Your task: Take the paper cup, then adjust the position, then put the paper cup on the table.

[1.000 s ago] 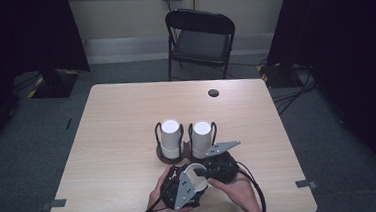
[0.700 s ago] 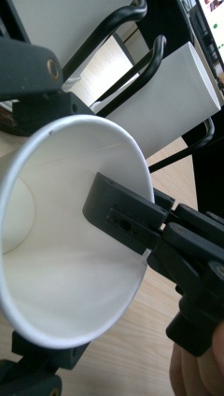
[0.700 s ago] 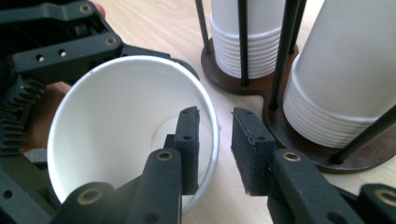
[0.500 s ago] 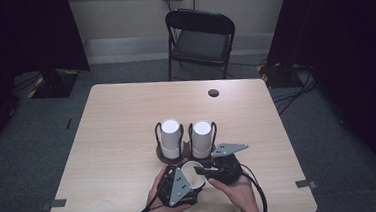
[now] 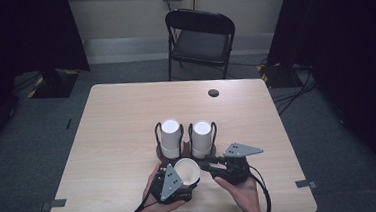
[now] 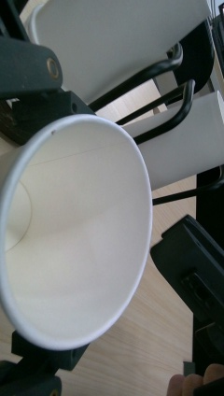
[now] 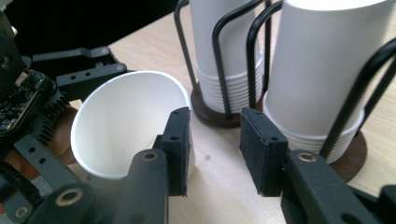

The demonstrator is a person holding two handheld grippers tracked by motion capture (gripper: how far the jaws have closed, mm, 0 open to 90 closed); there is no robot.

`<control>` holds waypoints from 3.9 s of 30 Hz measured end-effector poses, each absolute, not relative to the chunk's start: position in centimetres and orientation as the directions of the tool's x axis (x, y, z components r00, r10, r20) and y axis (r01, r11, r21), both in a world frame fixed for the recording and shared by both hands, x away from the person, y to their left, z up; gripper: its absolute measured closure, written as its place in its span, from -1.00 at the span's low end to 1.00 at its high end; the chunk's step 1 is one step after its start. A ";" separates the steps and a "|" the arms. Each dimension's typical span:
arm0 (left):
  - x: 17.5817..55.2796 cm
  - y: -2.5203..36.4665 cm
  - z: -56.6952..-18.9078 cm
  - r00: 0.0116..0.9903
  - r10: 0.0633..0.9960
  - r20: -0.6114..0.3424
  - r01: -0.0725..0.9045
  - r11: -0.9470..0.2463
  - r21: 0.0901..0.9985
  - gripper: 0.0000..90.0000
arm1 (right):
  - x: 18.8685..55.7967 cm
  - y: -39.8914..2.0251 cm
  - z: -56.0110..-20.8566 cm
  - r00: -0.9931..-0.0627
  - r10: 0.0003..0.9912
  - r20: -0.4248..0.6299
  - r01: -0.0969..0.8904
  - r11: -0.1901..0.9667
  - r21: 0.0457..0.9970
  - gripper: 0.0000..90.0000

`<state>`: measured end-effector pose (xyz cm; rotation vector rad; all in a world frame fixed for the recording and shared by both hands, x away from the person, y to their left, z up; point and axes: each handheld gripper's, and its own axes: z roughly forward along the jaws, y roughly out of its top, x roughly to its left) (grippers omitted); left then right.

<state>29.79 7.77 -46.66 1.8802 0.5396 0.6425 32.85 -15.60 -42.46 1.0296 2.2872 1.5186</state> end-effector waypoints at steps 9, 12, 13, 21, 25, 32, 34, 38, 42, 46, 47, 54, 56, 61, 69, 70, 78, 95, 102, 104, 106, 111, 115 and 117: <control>30.2 9.4 -46.5 0.736 0.663 0.137 0.108 -0.315 0.943 -0.50 | 32.6 -17.1 -43.0 -0.682 0.703 0.202 0.410 0.138 0.902 0.13; 30.3 10.0 -46.3 0.729 0.672 0.129 0.114 -0.306 0.945 -0.50 | 32.4 -17.7 -43.3 -0.664 0.722 0.194 0.397 0.121 0.910 0.06; 30.3 10.1 -46.2 0.729 0.673 0.124 0.114 -0.297 0.948 -0.50 | 32.3 -17.8 -43.3 -0.660 0.726 0.195 0.396 0.116 0.911 0.04; 30.9 11.9 -45.3 0.697 0.709 0.104 0.117 -0.257 0.959 -0.50 | 32.0 -19.3 -44.3 -0.608 0.772 0.184 0.380 0.079 0.922 -0.07; 31.2 12.8 -44.8 0.685 0.723 0.089 0.122 -0.235 0.964 -0.50 | 31.8 -20.1 -45.0 -0.573 0.804 0.159 0.351 0.065 0.934 -0.18; 31.9 14.2 -44.3 0.656 0.751 0.070 0.134 -0.207 0.969 -0.50 | 31.7 -21.3 -46.2 -0.492 0.861 0.127 0.322 0.044 0.946 -0.33; 32.0 14.6 -44.2 0.652 0.756 0.059 0.139 -0.196 0.971 -0.50 | 31.8 -21.6 -46.5 -0.469 0.874 0.126 0.331 0.042 0.943 -0.35; 32.5 15.4 -44.4 0.635 0.771 0.050 0.149 -0.186 0.971 -0.50 | 31.9 -22.3 -46.9 -0.449 0.884 0.128 0.330 0.031 0.944 -0.46; 32.8 16.3 -44.5 0.613 0.789 0.036 0.161 -0.170 0.972 -0.50 | 31.8 -22.7 -47.4 -0.385 0.913 0.134 0.341 0.005 0.940 -0.63; 33.3 17.2 -44.4 0.587 0.809 0.027 0.168 -0.154 0.974 -0.50 | 31.8 -23.2 -47.9 -0.361 0.922 0.143 0.329 -0.018 0.944 -0.63; 33.4 17.3 -44.4 0.580 0.814 0.019 0.171 -0.145 0.975 -0.50 | 31.8 -23.3 -48.0 -0.349 0.928 0.135 0.323 -0.016 0.946 -0.63; 34.0 18.8 -44.1 0.529 0.848 0.003 0.181 -0.117 0.977 -0.50 | 32.1 -23.6 -48.9 -0.305 0.948 0.090 0.287 0.001 0.958 -0.62; 34.3 19.2 -44.0 0.514 0.858 0.003 0.182 -0.112 0.977 -0.50 | 32.1 -23.7 -49.1 -0.301 0.950 0.088 0.278 -0.001 0.961 -0.62; 35.1 19.8 -43.7 0.500 0.866 -0.003 0.181 -0.101 0.978 -0.50 | 32.2 -23.7 -49.3 -0.307 0.949 0.074 0.256 0.008 0.967 -0.62; 36.5 20.8 -43.4 0.457 0.889 -0.025 0.197 -0.074 0.978 -0.50 | 32.1 -23.6 -49.4 -0.312 0.948 0.061 0.248 0.020 0.969 -0.62; 36.7 20.9 -43.4 0.452 0.891 -0.041 0.202 -0.058 0.978 -0.49 | 32.1 -23.6 -49.4 -0.313 0.948 0.059 0.247 0.022 0.969 -0.64; 38.2 21.7 -43.4 0.440 0.895 -0.071 0.229 -0.036 0.973 -0.49 | 31.7 -23.7 -49.5 -0.306 0.950 0.064 0.216 0.004 0.976 -0.69; 41.4 22.7 -42.8 0.428 0.902 -0.052 0.218 -0.047 0.975 -0.50 | 31.8 -23.6 -49.5 -0.306 0.950 0.061 0.228 0.011 0.973 -0.69; 42.7 23.0 -43.1 0.413 0.910 -0.047 0.241 -0.059 0.969 -0.51 | 31.7 -23.5 -49.5 -0.304 0.951 0.057 0.225 0.013 0.974 -0.69; 43.0 22.9 -43.3 0.422 0.906 -0.038 0.236 -0.069 0.969 -0.51 | 31.7 -23.5 -49.5 -0.302 0.952 0.054 0.219 0.015 0.976 -0.69; 43.4 22.9 -43.7 0.424 0.905 -0.036 0.250 -0.079 0.965 -0.52 | 31.7 -23.6 -49.5 -0.304 0.951 0.053 0.214 0.014 0.977 -0.69; 44.3 23.0 -44.6 0.425 0.902 -0.070 0.280 -0.057 0.958 -0.52 | 31.7 -23.6 -49.5 -0.307 0.950 0.054 0.217 0.015 0.976 -0.69; 44.9 22.9 -45.3 0.430 0.900 -0.073 0.290 -0.061 0.955 -0.52 | 31.7 -23.6 -49.5 -0.310 0.949 0.059 0.221 0.012 0.975 -0.68; 45.1 22.8 -45.7 0.430 0.899 -0.077 0.309 -0.066 0.949 -0.53 | 31.7 -23.6 -49.5 -0.313 0.948 0.055 0.220 0.016 0.975 -0.68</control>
